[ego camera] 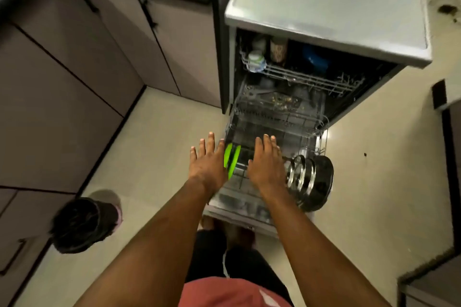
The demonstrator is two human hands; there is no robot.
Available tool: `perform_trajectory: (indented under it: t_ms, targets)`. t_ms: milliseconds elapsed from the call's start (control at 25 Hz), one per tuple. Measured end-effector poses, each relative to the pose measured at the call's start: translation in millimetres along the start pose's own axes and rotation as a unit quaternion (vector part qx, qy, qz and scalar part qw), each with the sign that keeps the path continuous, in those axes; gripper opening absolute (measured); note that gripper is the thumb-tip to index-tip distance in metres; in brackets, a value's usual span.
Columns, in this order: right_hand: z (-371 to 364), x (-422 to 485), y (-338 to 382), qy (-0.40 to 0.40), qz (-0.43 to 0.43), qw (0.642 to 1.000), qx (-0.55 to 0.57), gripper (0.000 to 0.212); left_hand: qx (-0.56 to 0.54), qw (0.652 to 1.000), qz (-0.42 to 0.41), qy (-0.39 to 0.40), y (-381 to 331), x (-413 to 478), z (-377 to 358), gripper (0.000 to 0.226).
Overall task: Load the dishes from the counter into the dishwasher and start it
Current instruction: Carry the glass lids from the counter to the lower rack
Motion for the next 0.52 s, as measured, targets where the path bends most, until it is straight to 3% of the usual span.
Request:
perform_trajectory:
  t_ms: [320, 520]
  targets:
    - [117, 23, 168, -0.12, 0.201, 0.971, -0.045, 0.068, -0.028, 0.978, 0.049, -0.202, 78, -28, 172, 0.079]
    - [158, 42, 283, -0.171, 0.263, 0.947, -0.075, 0.07, -0.022, 0.958, 0.071, -0.278, 168, -45, 248, 0.075]
Point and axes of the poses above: each hand's wrist, its own x-axis towards the middle knuckle, its own z-axis out of the back of the hand, y = z × x, the point moved 9 cm from there along x, towards the middle knuckle, and after that the axes turned 2 degrees about -z, right-handed, at the moved point
